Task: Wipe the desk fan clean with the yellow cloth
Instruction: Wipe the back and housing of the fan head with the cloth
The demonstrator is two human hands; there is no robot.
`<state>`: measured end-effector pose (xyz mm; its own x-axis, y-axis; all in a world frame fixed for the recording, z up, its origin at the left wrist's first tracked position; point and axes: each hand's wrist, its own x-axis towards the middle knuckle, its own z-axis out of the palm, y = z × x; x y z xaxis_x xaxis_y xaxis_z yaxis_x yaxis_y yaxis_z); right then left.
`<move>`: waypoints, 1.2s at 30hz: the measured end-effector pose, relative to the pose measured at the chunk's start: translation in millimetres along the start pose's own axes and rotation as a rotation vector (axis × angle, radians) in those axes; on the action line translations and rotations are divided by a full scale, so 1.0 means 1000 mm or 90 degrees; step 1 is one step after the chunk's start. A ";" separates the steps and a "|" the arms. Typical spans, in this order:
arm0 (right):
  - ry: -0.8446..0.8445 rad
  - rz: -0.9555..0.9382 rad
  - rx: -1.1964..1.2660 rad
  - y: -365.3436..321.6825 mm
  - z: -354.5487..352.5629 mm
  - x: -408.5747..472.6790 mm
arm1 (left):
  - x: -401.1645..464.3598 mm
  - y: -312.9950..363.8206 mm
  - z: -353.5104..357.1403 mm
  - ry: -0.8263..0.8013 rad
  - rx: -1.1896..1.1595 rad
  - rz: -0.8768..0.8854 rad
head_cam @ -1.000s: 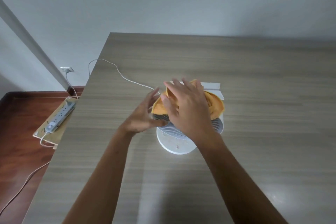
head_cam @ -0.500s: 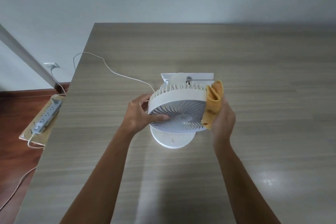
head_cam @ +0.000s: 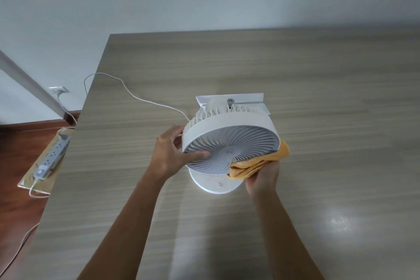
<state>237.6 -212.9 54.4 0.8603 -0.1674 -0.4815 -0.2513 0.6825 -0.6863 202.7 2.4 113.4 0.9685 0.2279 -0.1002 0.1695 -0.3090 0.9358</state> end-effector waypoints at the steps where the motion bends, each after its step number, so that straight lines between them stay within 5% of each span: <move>1: 0.013 -0.019 -0.018 -0.010 0.003 -0.004 | 0.000 0.000 0.001 0.000 0.001 0.001; 4: 0.080 -0.102 -0.175 -0.033 0.019 -0.017 | 0.002 0.000 0.001 -0.003 -0.001 0.005; 6: 0.119 -0.262 -0.358 -0.041 0.032 -0.027 | 0.002 0.001 -0.001 -0.005 0.003 0.009; 11: -0.059 -0.788 -0.762 -0.040 0.077 -0.053 | 0.001 0.001 -0.001 0.005 0.032 0.042; 13: -0.103 -0.896 -0.886 -0.035 0.092 -0.062 | 0.002 0.000 -0.001 0.004 0.044 0.054; 23: -0.291 -0.872 -1.059 -0.056 0.076 -0.063 | -0.006 -0.024 -0.009 -0.140 -0.117 0.026; 26: -0.319 -0.962 -1.072 -0.051 0.070 -0.062 | -0.005 -0.029 -0.012 -0.166 -0.127 0.033; 31: -0.237 -1.046 -1.069 -0.034 0.064 -0.069 | -0.003 -0.031 -0.015 -0.183 -0.130 0.053; 36: -0.333 -0.954 -0.910 -0.048 0.070 -0.076 | -0.003 -0.035 -0.013 -0.168 -0.146 0.060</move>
<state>215.6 -183.0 162.0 0.6285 0.4015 0.6662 0.7035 -0.6588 -0.2666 191.7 24.9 85.0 0.9967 -0.0474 -0.0664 0.0616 -0.0956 0.9935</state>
